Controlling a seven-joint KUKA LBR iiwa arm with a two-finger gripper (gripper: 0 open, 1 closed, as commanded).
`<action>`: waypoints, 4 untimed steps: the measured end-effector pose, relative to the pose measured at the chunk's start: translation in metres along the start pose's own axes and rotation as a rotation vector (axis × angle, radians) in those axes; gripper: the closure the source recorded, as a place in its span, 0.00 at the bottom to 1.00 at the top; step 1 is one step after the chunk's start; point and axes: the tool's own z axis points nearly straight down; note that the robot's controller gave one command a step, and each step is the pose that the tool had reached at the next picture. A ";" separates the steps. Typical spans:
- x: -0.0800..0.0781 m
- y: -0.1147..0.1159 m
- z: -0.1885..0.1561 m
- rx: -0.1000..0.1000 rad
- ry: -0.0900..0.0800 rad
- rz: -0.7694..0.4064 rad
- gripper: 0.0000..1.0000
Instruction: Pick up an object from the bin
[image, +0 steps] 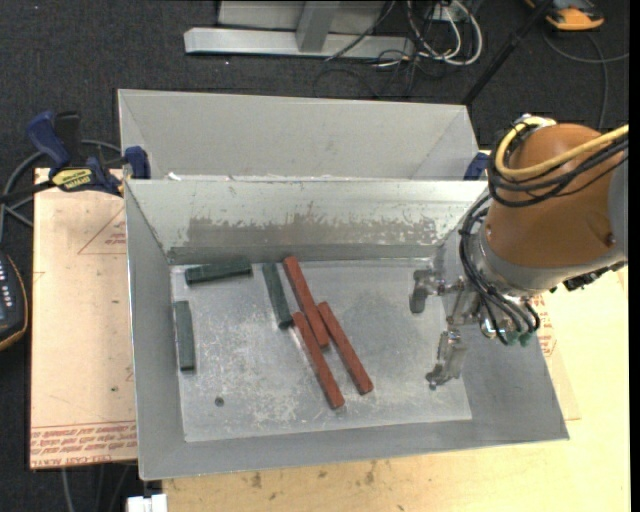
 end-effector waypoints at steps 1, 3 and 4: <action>-0.007 0.066 0.066 -0.002 -0.002 -0.100 0.00; -0.061 0.059 0.159 -0.001 -0.011 0.158 1.00; -0.060 0.060 0.160 0.000 -0.009 0.157 0.00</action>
Offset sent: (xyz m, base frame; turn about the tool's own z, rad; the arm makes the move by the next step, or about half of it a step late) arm 0.0071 0.0617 -0.0626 -0.0918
